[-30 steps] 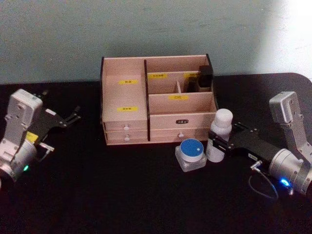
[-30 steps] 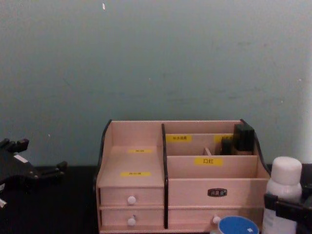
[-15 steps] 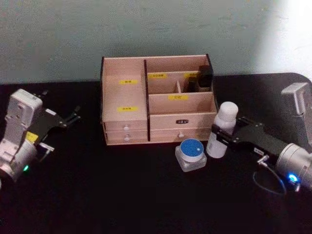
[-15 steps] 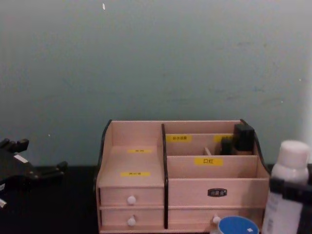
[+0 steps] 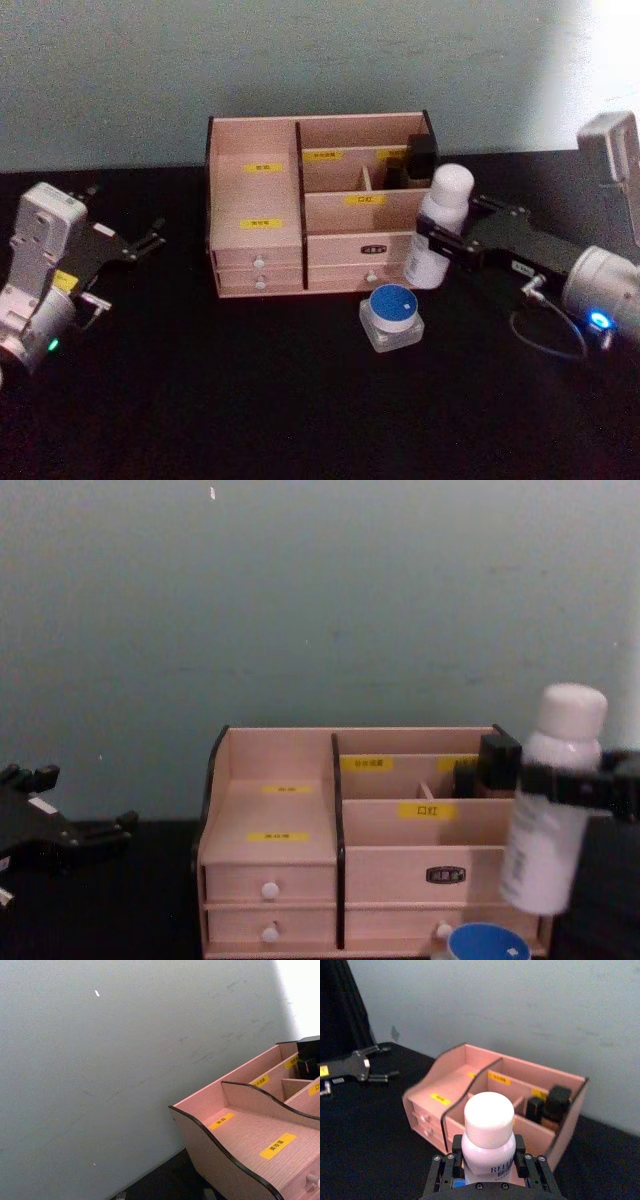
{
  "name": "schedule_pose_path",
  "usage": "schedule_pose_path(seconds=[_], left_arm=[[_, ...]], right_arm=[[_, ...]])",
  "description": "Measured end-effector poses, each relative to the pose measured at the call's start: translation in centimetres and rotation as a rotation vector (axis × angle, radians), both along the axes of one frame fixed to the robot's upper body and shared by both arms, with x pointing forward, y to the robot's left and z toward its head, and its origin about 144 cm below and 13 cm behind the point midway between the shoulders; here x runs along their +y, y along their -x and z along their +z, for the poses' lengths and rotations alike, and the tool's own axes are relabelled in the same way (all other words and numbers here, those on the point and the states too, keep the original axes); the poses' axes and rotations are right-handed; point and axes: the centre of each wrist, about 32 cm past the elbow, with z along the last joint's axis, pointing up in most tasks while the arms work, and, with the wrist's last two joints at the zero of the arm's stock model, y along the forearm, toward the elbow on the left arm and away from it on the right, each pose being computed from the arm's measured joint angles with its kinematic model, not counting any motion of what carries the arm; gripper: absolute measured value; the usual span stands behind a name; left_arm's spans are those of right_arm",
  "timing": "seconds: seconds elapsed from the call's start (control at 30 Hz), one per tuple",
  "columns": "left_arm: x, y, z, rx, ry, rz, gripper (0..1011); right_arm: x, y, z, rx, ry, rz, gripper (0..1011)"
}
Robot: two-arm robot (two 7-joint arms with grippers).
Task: Pick up the facial cleanser and watermelon frost from the table and place them into the tiered storage box.
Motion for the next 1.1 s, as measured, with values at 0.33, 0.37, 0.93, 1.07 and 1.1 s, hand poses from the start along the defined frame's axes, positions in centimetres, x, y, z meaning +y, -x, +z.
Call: schedule_pose_path(seconds=[0.33,0.37,0.93,1.07,1.1], left_arm=[[0.0,0.0,0.0,0.000,0.000,0.000,1001],[0.0,0.0,0.0,0.000,0.000,0.000,1001],[0.0,0.0,0.0,0.000,0.000,0.000,1001],[0.0,0.0,0.0,0.000,0.000,0.000,1001],[0.0,0.0,0.0,0.000,0.000,0.000,1001]], right_arm=[[1.8,-3.4,2.2,-0.021,0.000,0.024,591],[1.9,-3.7,2.4,-0.022,0.000,0.024,591],[5.1,-9.6,4.4,-0.024,0.007,0.006,591],[5.7,-10.2,4.5,-0.022,0.009,0.012,591],[5.9,-10.5,4.5,-0.020,0.010,0.014,591]])
